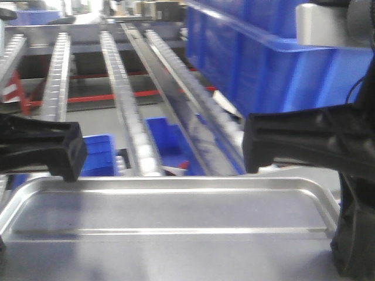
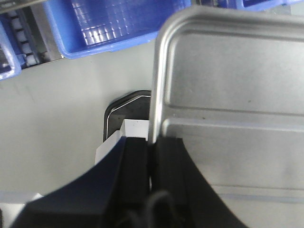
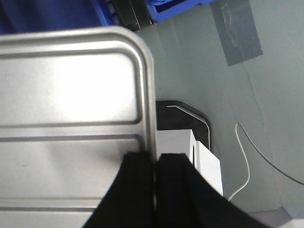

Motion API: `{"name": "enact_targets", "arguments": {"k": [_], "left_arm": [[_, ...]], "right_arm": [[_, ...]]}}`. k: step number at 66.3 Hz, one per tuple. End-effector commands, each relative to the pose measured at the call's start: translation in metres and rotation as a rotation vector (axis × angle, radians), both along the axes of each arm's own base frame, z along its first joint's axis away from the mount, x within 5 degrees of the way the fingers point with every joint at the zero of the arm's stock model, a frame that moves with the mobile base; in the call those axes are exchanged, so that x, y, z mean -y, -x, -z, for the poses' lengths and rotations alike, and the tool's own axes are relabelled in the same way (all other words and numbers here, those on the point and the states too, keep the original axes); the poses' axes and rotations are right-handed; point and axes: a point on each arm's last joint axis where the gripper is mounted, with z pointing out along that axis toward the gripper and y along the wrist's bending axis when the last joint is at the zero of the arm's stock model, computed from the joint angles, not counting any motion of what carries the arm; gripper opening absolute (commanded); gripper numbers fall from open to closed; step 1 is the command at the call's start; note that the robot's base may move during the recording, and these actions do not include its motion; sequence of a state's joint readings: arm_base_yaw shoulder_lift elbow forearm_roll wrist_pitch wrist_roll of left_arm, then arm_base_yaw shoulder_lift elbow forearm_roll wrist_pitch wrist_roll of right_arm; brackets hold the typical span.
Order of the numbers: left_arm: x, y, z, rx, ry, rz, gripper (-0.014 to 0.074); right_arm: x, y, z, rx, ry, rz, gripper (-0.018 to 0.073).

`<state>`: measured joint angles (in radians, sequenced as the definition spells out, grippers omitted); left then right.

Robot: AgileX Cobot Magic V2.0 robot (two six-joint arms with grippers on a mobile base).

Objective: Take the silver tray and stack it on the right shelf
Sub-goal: 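Hold the tray level in both grippers while the base turns away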

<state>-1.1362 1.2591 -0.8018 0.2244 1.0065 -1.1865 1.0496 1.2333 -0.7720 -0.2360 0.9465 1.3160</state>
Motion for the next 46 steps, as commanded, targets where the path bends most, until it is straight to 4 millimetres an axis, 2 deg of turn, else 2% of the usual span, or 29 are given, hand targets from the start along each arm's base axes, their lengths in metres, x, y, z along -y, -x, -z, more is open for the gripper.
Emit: {"name": "enact_targets", "arguments": {"k": [1, 46], "left_arm": [[0.0007, 0.0005, -0.0119, 0.030, 0.049, 0.001, -0.0100], [0.0007, 0.0005, -0.0119, 0.030, 0.049, 0.001, -0.0100]], "right_arm": [[-0.0009, -0.0023, -0.0127, 0.055, -0.044, -0.011, 0.0052], [-0.0009, -0.0023, -0.0127, 0.055, -0.044, -0.011, 0.0052]]}}
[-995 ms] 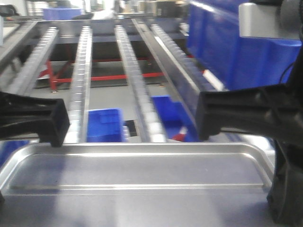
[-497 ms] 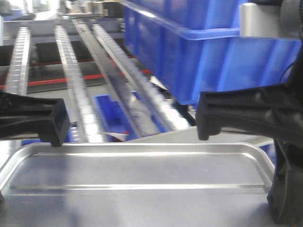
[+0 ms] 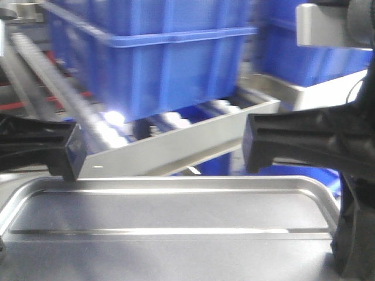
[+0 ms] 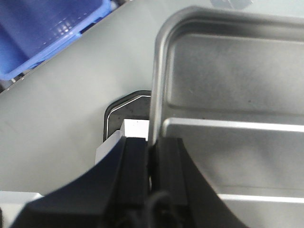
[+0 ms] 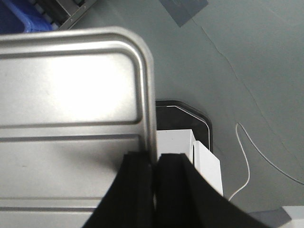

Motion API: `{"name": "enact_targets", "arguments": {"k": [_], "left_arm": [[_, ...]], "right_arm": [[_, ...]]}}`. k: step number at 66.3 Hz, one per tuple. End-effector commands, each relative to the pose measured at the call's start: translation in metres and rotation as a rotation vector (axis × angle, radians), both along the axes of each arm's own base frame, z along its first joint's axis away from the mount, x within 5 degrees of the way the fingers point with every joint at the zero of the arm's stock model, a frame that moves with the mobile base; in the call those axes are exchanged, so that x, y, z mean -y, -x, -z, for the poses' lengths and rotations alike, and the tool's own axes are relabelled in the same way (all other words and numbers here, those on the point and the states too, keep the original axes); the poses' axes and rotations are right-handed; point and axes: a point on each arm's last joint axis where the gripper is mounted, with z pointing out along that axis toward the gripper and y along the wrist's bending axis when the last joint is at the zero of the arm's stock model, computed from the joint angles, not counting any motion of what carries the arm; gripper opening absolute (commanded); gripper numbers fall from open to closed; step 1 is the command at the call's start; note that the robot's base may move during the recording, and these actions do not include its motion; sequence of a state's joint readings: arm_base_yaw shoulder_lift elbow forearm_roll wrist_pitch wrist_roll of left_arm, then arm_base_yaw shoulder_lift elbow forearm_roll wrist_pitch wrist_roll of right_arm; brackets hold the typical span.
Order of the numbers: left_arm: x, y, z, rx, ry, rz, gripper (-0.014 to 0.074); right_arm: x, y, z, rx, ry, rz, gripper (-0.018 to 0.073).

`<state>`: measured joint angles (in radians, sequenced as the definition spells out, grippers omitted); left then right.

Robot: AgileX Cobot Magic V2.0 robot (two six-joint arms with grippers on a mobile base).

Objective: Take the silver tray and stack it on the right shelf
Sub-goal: 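Hold the tray level in both grippers while the base turns away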

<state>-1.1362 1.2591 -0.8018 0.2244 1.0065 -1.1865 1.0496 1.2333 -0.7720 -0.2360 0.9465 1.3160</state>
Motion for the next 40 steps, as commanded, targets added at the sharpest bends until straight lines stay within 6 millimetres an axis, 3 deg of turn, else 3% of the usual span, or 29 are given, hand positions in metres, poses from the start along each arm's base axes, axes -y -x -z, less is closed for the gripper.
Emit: {"name": "enact_targets", "arguments": {"k": [1, 40], "left_arm": [[0.0007, 0.0005, -0.0119, 0.030, 0.049, 0.001, -0.0100], [0.0007, 0.0005, -0.0119, 0.030, 0.049, 0.001, -0.0100]], "right_arm": [[-0.0009, -0.0023, -0.0127, 0.055, -0.044, -0.011, 0.0052], [-0.0009, -0.0023, -0.0127, 0.055, -0.044, -0.011, 0.0052]]}}
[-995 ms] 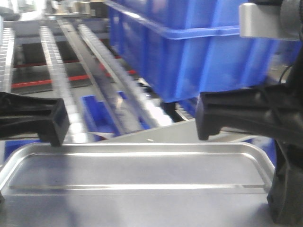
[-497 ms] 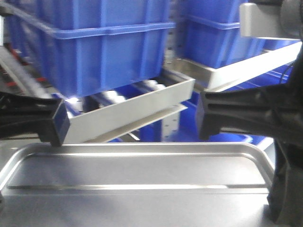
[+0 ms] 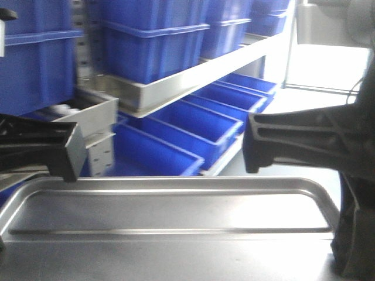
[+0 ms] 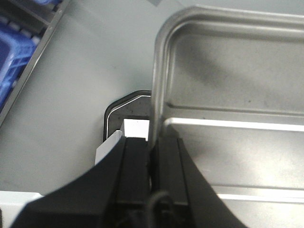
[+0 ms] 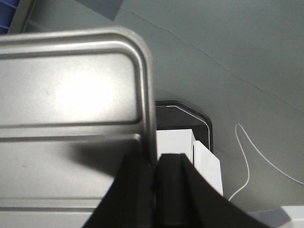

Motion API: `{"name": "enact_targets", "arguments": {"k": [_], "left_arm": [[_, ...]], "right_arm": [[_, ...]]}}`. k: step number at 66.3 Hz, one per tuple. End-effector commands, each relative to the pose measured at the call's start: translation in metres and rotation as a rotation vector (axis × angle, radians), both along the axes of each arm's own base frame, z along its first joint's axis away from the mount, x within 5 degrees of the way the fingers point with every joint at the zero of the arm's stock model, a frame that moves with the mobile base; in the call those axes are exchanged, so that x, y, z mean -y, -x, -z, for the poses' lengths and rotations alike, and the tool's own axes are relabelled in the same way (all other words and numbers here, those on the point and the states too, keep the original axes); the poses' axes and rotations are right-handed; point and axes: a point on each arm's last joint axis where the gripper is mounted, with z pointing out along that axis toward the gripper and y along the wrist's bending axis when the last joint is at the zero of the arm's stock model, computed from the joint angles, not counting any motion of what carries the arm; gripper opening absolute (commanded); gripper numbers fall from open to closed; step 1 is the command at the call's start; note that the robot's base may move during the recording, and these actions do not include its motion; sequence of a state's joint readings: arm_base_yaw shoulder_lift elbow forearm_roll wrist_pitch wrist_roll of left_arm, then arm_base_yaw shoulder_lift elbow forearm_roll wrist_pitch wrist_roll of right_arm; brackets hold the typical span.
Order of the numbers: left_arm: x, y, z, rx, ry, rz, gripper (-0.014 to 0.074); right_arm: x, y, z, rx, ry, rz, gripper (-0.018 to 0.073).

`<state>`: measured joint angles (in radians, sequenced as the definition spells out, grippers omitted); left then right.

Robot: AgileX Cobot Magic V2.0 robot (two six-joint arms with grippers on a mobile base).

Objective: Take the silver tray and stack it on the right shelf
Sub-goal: 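Hold the tray level in both grippers while the base turns away, then keep the tray gripped while the base drives past the windows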

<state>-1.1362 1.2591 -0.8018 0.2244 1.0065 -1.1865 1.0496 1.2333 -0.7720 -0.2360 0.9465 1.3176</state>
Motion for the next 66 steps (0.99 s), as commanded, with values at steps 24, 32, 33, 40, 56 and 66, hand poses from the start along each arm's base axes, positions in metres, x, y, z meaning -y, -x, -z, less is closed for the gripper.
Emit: {"name": "enact_targets", "arguments": {"k": [24, 32, 33, 40, 56, 66], "left_arm": [[0.001, 0.000, -0.012, 0.030, 0.049, 0.001, -0.0100], [0.000, 0.001, -0.012, 0.027, 0.039, -0.001, -0.0100], [0.000, 0.001, -0.012, 0.026, 0.036, -0.002, -0.0100], [-0.002, 0.001, -0.011, 0.018, 0.015, -0.007, -0.0100], [-0.010, 0.004, -0.010, -0.010, -0.063, -0.025, -0.0100], [-0.015, 0.006, -0.009, -0.032, -0.124, -0.040, -0.0100]], "right_arm": [[-0.001, -0.002, -0.013, 0.055, -0.043, -0.012, 0.0052], [-0.001, -0.002, -0.013, 0.055, -0.043, -0.012, 0.0052], [-0.001, -0.002, -0.013, 0.055, -0.043, -0.012, 0.0052], [-0.001, -0.002, -0.013, 0.055, -0.043, -0.012, 0.0052], [-0.001, -0.002, -0.013, 0.055, -0.043, -0.012, 0.0052], [-0.001, -0.002, -0.013, 0.055, -0.043, -0.012, 0.0052]]}}
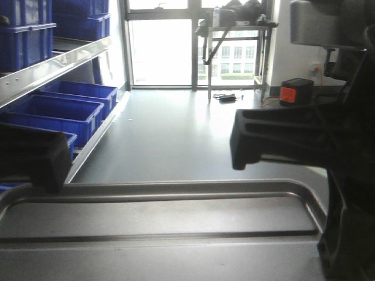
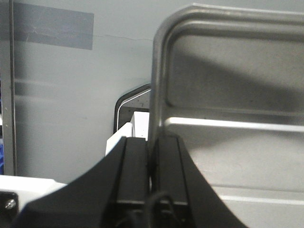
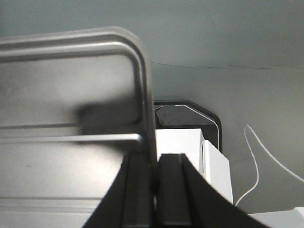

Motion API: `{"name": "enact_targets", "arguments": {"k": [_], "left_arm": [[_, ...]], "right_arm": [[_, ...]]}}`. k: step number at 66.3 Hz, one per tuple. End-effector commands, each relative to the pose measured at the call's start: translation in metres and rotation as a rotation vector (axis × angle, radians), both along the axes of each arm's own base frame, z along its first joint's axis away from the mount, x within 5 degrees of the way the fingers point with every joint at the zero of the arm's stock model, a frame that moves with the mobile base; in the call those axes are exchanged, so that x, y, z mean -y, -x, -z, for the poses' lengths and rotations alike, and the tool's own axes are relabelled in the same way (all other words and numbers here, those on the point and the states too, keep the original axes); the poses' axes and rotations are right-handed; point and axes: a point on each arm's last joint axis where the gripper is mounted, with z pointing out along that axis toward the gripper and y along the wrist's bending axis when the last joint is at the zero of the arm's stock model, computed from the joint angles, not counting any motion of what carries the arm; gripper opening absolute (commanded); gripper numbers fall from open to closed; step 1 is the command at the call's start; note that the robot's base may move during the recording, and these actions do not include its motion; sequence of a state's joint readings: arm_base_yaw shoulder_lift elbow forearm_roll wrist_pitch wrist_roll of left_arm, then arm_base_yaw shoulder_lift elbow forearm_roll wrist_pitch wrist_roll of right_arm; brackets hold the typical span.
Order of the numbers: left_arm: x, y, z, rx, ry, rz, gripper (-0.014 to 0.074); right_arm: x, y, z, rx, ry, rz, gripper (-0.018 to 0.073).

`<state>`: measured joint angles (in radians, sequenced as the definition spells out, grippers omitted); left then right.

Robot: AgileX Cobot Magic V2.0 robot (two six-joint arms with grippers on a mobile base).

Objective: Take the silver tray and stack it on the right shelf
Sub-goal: 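Keep the tray gripped while the base drives past the windows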

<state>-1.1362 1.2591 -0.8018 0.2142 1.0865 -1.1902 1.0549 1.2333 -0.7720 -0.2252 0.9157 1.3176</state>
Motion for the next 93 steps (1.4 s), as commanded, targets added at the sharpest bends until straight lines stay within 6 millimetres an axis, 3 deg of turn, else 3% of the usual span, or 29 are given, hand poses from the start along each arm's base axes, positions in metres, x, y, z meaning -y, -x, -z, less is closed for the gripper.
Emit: {"name": "enact_targets", "arguments": {"k": [1, 18, 93], "left_arm": [[-0.009, 0.003, -0.011, 0.002, -0.060, -0.016, -0.0100], [-0.022, 0.008, -0.011, -0.051, -0.193, -0.048, -0.0100], [-0.021, 0.008, -0.011, -0.055, -0.190, -0.048, -0.0100]], "right_arm": [[0.003, -0.003, -0.012, 0.051, -0.011, -0.004, 0.0052], [0.003, -0.003, -0.012, 0.051, -0.011, -0.004, 0.0052], [0.003, -0.003, -0.012, 0.050, -0.008, -0.003, 0.0052]]}}
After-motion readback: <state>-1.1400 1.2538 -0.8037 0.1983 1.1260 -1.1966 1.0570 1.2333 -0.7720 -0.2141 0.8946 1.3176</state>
